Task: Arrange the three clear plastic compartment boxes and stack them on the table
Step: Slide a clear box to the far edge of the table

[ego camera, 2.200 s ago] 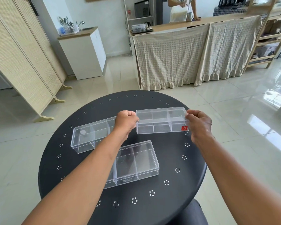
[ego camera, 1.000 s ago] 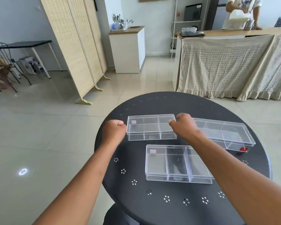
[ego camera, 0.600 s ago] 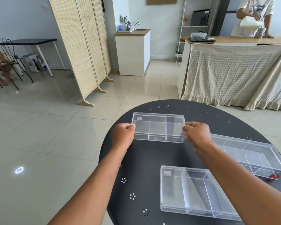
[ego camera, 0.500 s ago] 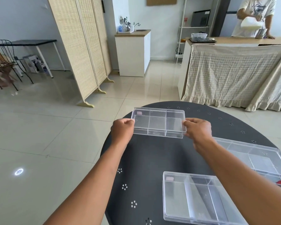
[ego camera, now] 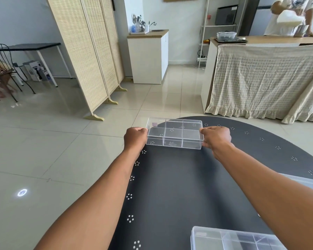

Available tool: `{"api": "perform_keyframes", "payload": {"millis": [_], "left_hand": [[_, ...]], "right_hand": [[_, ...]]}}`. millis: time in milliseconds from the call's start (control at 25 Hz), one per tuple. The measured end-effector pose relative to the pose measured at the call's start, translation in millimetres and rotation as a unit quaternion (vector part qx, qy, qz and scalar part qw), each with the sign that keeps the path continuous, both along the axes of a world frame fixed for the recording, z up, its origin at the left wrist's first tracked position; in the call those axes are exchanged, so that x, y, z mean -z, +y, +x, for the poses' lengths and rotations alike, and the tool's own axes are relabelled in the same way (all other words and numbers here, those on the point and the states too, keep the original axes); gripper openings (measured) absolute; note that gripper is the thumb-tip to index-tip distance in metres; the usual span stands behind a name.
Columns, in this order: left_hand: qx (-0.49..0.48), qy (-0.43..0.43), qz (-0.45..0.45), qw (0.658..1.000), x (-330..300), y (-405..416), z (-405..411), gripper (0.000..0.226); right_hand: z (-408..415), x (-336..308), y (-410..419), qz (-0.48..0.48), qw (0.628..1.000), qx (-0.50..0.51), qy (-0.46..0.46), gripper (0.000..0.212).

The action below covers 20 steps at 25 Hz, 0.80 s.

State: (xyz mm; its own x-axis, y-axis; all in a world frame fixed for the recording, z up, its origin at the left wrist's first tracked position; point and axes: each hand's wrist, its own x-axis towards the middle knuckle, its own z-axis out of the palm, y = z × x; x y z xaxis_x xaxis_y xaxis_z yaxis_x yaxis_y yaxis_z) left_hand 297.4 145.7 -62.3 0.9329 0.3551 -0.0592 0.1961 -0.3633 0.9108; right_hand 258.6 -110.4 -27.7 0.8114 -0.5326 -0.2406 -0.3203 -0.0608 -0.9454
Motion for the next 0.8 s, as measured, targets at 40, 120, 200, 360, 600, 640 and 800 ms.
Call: {"api": "perform_keyframes", "payload": {"millis": [40,120,200,360,600,640,800], "left_hand": [[-0.001,0.003,-0.007,1.000,2,-1,0,0.014],[-0.001,0.007,-0.013,1.000,4,-2,0,0.013],[-0.001,0.008,-0.008,1.000,3,-4,-3,0.011],[-0.010,0.000,0.002,1.000,-16,-9,-22,0.019],[-0.022,-0.069,0.042,0.996,-59,-8,-117,0.029],[-0.012,-0.063,0.017,0.998,-61,-9,-137,0.026],[0.042,-0.030,-0.051,0.997,-58,-21,-215,0.017]], "right_hand": [[1,1,-1,-0.001,1.000,-0.002,0.005,0.015],[1,3,-3,-0.002,1.000,-0.005,0.008,0.017],[0,4,-4,-0.018,1.000,-0.013,0.011,0.020],[-11,-12,-4,-0.098,0.993,-0.053,0.027,0.032],[-82,-64,-23,-0.126,0.987,-0.085,-0.058,0.031],[-102,-69,-28,-0.115,0.986,-0.091,-0.075,0.027],[-183,-74,-47,-0.076,0.986,-0.096,-0.113,0.017]]}}
